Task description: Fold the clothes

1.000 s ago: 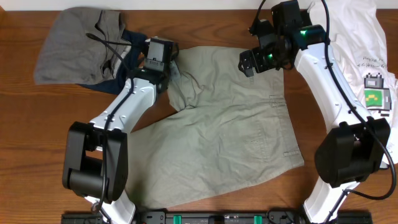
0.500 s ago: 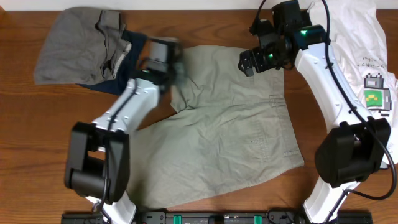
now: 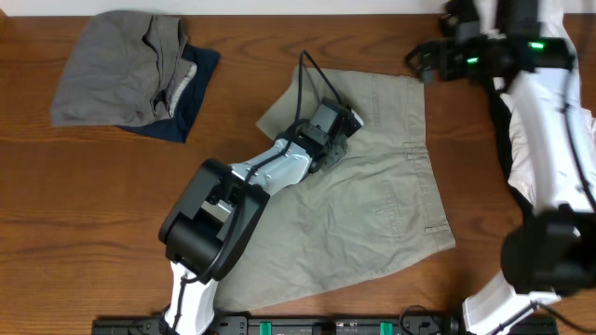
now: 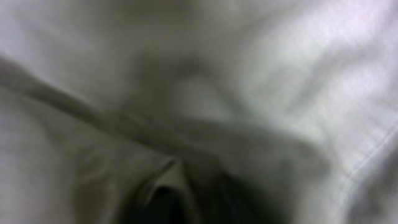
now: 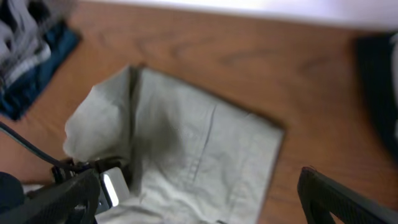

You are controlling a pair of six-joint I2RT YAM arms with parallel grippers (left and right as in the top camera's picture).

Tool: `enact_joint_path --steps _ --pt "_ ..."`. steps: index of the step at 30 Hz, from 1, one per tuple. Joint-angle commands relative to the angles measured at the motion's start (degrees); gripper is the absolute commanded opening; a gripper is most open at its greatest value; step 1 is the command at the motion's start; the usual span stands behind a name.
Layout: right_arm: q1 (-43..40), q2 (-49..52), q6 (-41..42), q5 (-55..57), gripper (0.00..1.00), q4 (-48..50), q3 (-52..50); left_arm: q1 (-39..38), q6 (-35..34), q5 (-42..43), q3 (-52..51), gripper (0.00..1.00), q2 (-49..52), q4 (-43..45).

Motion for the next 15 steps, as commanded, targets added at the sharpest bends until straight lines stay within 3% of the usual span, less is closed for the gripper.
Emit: enact_joint_path --steps 1,5,11,15 --pt "-2.0 -3.9 0.9 -3.6 0.99 0.3 0.5 0.5 -3.5 -7.2 0.5 0.84 -0.5 0.1" --pt "-3.1 -4.4 0.9 -3.5 0.99 0.3 0.5 1.9 -9.9 -11.0 0.5 0.98 -5.0 -1.1" --pt "-2.9 -3.9 0.8 -3.6 0.99 0.1 0.5 7.0 -19.1 -10.6 0.5 0.98 -14.5 -6.9" --pt "-2.8 -3.9 0.8 -3.6 0.99 -0.2 0.5 12.2 -20.8 -5.9 0.5 0.98 -15.6 -9.7"
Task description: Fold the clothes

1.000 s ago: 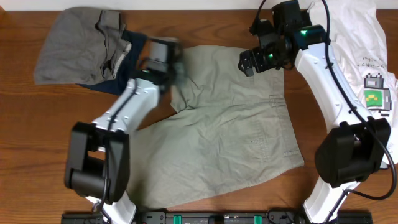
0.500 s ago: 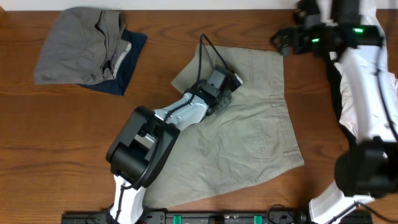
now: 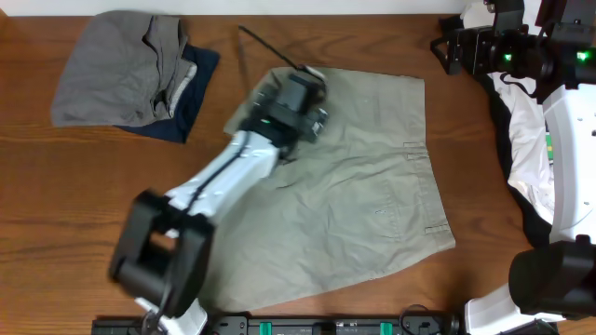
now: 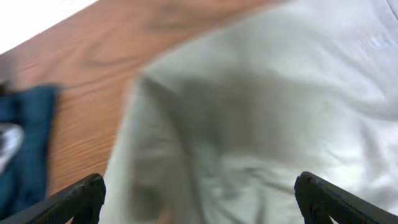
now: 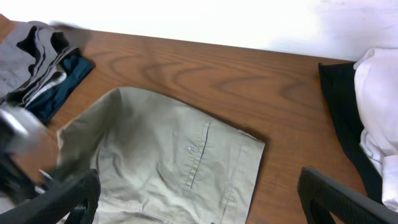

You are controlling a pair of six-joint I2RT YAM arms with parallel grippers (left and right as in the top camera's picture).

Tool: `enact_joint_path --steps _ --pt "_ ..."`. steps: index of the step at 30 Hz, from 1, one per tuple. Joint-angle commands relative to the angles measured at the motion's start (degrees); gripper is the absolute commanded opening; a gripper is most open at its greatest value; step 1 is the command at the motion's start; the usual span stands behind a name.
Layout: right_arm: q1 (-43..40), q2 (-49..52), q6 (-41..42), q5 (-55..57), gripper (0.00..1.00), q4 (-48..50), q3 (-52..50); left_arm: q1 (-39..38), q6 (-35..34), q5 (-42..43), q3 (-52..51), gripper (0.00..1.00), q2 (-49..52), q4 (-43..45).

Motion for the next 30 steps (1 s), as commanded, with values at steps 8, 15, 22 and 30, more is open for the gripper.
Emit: enact_joint_path --steps 8,15,22,30 --pt "0.3 0.4 0.2 -1.1 0.99 -1.8 0.4 17.3 -17.8 12.2 0.4 0.98 1.1 -8.9" --pt "1.7 0.4 -0.3 -1.0 0.99 -1.7 0.4 23.9 -28.8 20.1 0.4 0.98 2.6 -13.8" --pt "2.5 0.4 -0.8 -0.6 0.99 -1.9 0.4 23.8 -35.4 29.0 0.3 0.88 5.4 -15.8" --pt "2.5 1.1 -2.9 -0.6 0.99 -3.1 0.3 24.5 -37.3 28.9 0.2 0.86 7.5 -7.2"
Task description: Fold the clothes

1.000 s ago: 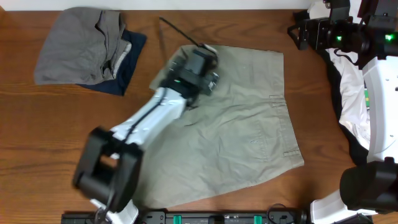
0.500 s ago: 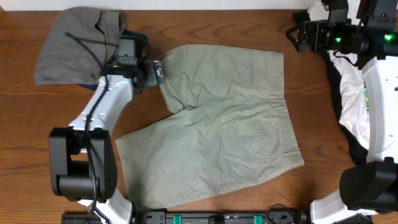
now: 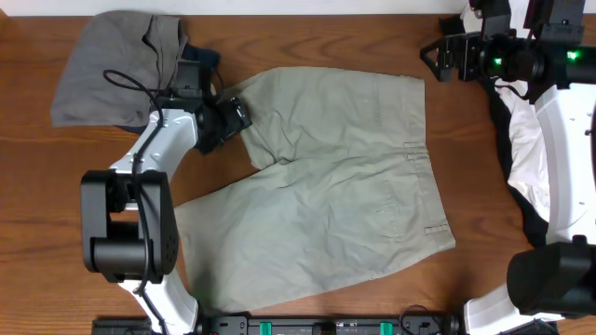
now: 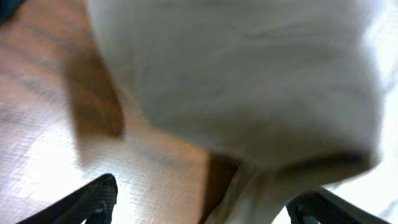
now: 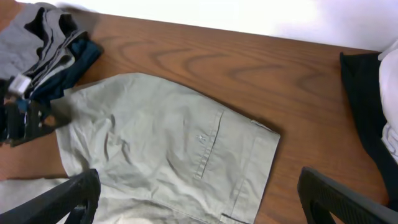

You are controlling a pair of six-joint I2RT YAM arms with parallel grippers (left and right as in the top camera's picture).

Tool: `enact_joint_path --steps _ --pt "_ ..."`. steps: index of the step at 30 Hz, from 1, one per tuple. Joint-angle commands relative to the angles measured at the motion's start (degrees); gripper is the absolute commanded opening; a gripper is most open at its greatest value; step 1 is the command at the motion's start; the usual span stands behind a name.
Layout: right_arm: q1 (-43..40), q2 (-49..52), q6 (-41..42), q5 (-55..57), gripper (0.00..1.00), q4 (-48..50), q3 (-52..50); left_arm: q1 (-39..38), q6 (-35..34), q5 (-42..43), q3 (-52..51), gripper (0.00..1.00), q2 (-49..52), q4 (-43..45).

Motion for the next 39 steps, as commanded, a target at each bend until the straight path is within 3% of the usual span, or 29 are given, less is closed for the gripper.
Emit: enact_joint_path --steps 1,6,11,28,31,33,36,39 --pt "0.6 1.2 -1.4 -0.7 0.99 -0.2 0.3 0.5 -1.7 0.9 0.0 0.86 1.1 5.3" --pt "0.6 2.5 -1.4 -0.7 0.99 -0.3 0.3 0.5 -2.0 -2.3 0.0 0.86 2.1 12.4" --pt "0.6 3.6 -1.6 -0.7 0.99 -0.4 0.3 1.0 -2.0 -5.9 0.0 0.86 3.3 13.7" --pt "1.4 5.2 -1.6 -0.9 0.99 -0.3 0.3 3.2 -2.3 -7.0 0.0 0.85 8.8 18.4" --pt "1.4 5.2 -1.6 -0.9 0.99 -0.1 0.3 3.2 -1.7 -7.0 0.0 0.67 9.9 19.0" --pt "1.4 5.2 -1.6 -0.9 0.99 0.0 0.3 3.2 -1.6 -7.0 0.0 0.6 10.8 18.9" --pt "1.5 5.2 -1.6 -0.9 0.99 -0.1 0.3 3.2 -1.4 -7.0 0.0 0.3 11.8 18.6" --pt "1.6 5.2 -1.6 -0.9 0.99 -0.1 0.3 3.4 0.7 -7.0 0.2 0.09 11.7 18.5"
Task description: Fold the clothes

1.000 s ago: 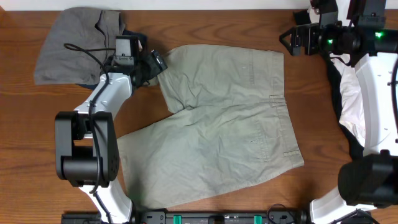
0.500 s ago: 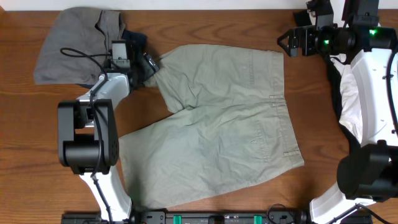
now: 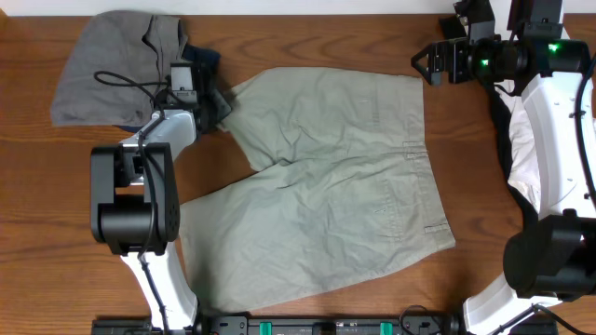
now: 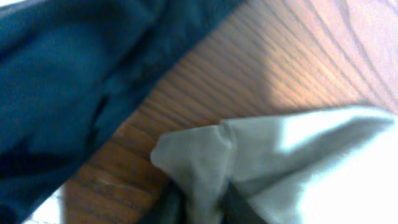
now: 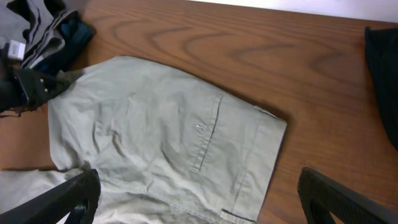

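Note:
Pale khaki shorts (image 3: 345, 186) lie spread on the wooden table (image 3: 56, 205), waistband to the right and legs to the left. My left gripper (image 3: 222, 104) is shut on the hem corner of the far leg, right beside the clothes pile. The left wrist view shows that cloth corner (image 4: 193, 155) pinched between dark fingers (image 4: 169, 208) of the left gripper (image 4: 198, 204). My right gripper (image 3: 426, 65) hangs open above the far right corner of the shorts. Its wrist view looks down on the shorts (image 5: 161, 124), with the right gripper (image 5: 196, 183) spread wide.
A folded grey garment (image 3: 112, 65) rests on a navy one (image 3: 191, 102) at the far left; the navy cloth (image 4: 68, 74) fills the left wrist view. Black and white clothes (image 3: 526, 149) are heaped at the right edge. The right arm's base stands at the front right.
My left gripper, still shut on the leg corner, has shifted slightly left and farther back towards the pile. The far leg now lies flatter. The right gripper stays open at the far right.
At first my left gripper sat mid-shorts with the far leg folded over onto the garment. It then stood farther left with the cloth. Later the leg lay unfolded towards the clothes pile, and now its corner is held out at the far left.

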You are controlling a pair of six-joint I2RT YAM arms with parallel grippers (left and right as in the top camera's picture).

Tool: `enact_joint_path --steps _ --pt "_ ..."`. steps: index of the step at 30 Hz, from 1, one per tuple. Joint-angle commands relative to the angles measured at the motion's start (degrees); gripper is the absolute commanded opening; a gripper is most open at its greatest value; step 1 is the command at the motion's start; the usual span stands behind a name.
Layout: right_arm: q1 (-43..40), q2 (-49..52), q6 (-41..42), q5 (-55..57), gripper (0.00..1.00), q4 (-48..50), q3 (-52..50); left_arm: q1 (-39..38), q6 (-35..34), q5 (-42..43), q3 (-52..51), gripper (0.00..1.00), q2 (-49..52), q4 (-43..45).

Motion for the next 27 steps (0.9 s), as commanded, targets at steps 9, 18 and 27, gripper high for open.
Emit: enact_joint_path --steps 9,18,27 --pt "0.7 0.4 -1.1 -0.9 0.99 0.0 0.3 0.7 8.7 -0.8 1.5 0.06 -6.6 -7.0" --pt "0.7 0.3 -0.4 -1.3 0.93 1.3 0.3 -8.7 12.1 1.3 1.5 0.06 -14.9 -11.7" --pt "-1.6 -1.7 1.4 -3.3 0.95 3.9 0.5 -23.4 11.6 -0.6 1.5 0.06 -12.9 -10.1"
